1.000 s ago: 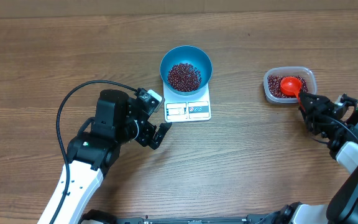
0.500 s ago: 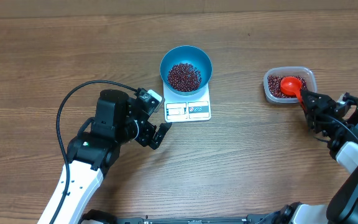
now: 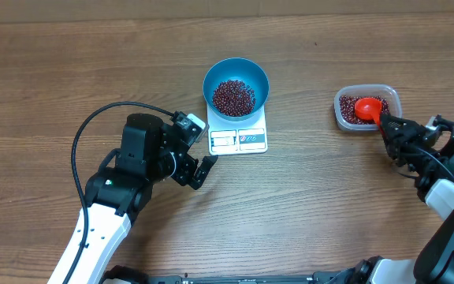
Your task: Scoop item into bowl and weigh 150g on scale
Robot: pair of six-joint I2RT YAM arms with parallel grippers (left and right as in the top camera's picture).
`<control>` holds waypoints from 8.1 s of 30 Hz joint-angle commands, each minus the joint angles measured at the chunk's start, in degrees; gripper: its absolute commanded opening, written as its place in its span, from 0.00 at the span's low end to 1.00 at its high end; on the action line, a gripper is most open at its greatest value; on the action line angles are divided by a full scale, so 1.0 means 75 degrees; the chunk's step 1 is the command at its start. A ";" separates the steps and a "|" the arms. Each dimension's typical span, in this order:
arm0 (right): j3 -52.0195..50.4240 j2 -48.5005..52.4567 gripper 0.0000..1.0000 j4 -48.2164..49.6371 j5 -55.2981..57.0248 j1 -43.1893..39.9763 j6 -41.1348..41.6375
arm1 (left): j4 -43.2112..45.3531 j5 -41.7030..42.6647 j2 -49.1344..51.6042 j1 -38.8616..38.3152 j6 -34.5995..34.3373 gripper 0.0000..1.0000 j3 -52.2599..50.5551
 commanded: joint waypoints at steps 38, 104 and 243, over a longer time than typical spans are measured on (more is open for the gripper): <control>0.0210 0.0023 0.34 -0.0006 0.1620 0.0912 0.3637 | 0.0009 0.0052 0.0041 0.0041 -0.0105 1.00 -0.0032; 0.0898 -0.0335 0.64 -0.2815 0.2296 0.1005 0.2474 | 0.0009 0.0052 0.0041 0.0041 -0.0105 1.00 -0.0032; 0.7557 -0.0204 0.04 -1.0331 0.5727 0.2541 -0.6773 | 0.0009 0.0052 0.0041 0.0041 -0.0105 1.00 -0.0035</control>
